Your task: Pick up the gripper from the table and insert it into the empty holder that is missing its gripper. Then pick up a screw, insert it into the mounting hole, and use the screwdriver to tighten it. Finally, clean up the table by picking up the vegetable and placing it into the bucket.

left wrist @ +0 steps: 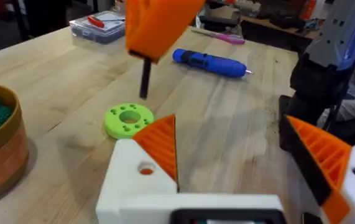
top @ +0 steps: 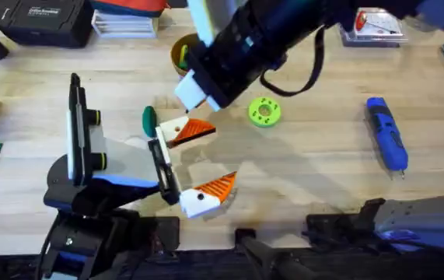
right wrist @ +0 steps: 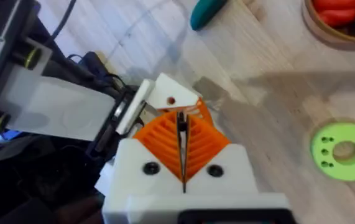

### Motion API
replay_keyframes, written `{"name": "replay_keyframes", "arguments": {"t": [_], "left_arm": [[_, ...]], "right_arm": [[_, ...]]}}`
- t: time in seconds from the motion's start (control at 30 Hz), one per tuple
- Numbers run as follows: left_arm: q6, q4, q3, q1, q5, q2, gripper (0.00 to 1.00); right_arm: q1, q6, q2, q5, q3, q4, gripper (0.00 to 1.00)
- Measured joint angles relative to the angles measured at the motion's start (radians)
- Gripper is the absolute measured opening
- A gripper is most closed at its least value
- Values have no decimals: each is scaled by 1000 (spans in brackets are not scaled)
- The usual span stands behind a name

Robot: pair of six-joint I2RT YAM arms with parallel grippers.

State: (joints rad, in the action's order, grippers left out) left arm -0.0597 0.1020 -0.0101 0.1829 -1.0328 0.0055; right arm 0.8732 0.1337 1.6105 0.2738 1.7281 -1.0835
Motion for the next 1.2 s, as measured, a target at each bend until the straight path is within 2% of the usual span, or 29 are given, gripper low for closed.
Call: {"name": "replay_keyframes", "arguments": {"t": [0.27, 0.83, 1.2], "left_arm": [[0, 0, 0, 0, 0, 0, 987], [0, 0, 0, 0, 0, 0, 987], [-1, 1, 0, 0, 0, 0, 986]], "right_arm": [[43, 0, 32, 6, 0, 9, 5], [64, 0, 106, 5, 0, 18, 5], [67, 0, 112, 5, 1, 29, 5]]}}
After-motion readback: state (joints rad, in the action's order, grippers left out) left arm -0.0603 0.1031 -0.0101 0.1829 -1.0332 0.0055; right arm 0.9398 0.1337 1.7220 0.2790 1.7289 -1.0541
